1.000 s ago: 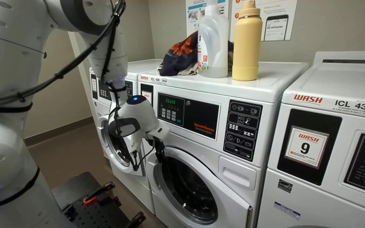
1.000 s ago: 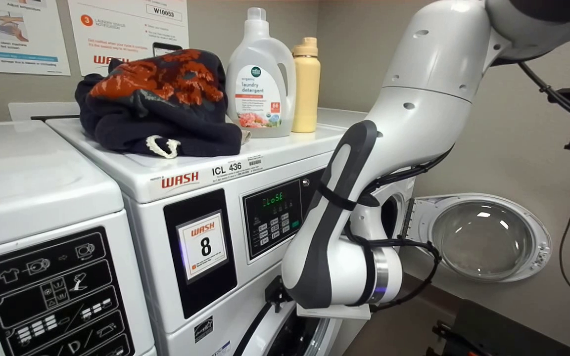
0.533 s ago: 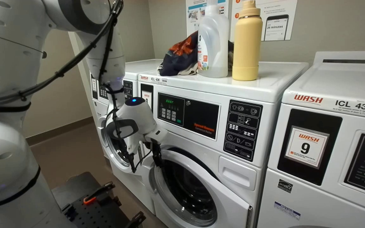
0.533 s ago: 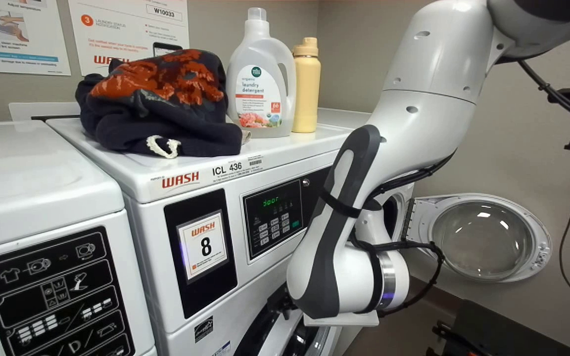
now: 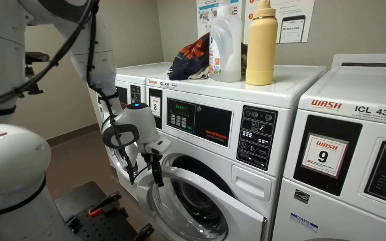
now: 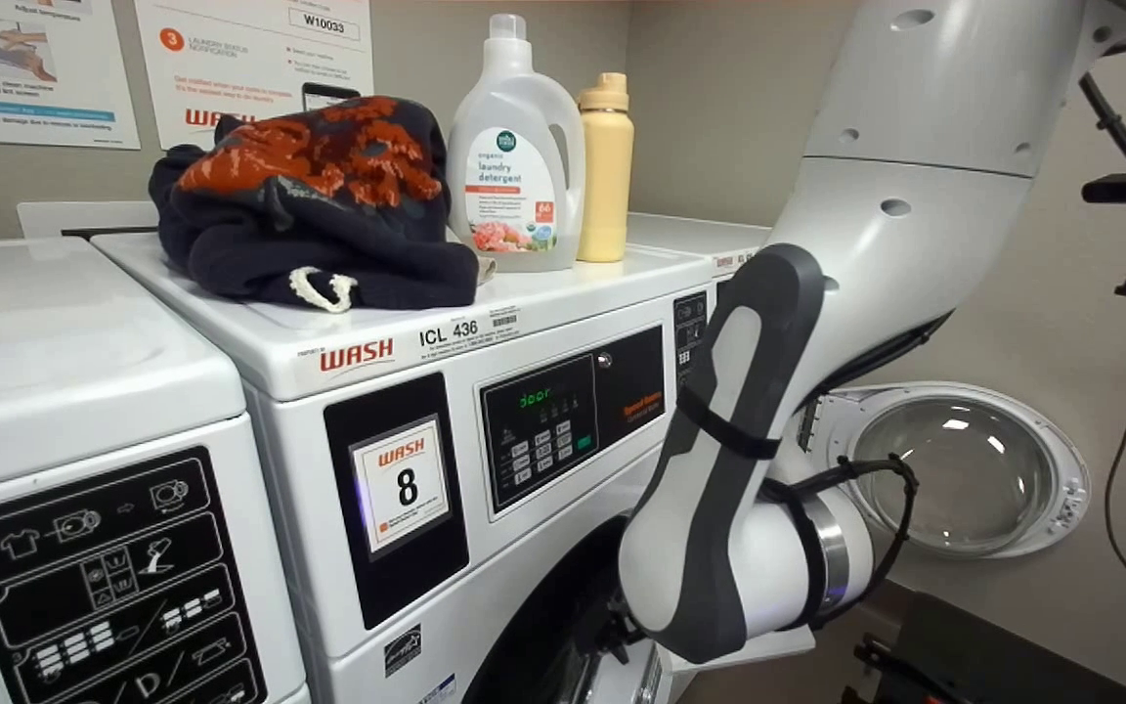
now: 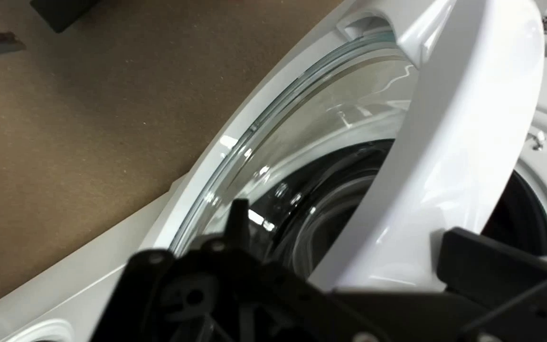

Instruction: Open the middle washing machine door

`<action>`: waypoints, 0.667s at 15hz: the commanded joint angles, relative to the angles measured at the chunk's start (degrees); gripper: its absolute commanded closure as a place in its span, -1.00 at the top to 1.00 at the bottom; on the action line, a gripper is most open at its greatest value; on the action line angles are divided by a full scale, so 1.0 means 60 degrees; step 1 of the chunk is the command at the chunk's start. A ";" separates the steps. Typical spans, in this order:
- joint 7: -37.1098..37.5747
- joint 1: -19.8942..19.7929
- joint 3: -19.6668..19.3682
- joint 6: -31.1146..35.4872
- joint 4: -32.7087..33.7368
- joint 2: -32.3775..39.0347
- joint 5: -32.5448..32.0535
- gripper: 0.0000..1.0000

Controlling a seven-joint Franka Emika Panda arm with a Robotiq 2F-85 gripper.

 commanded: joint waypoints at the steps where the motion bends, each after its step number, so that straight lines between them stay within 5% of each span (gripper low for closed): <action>1: 0.0146 0.1812 -0.2154 -0.0657 -0.0790 -0.0430 -0.0426 1.00; 10: 0.1073 0.5750 -0.6633 -0.3267 -0.0355 -0.0025 -0.2102 1.00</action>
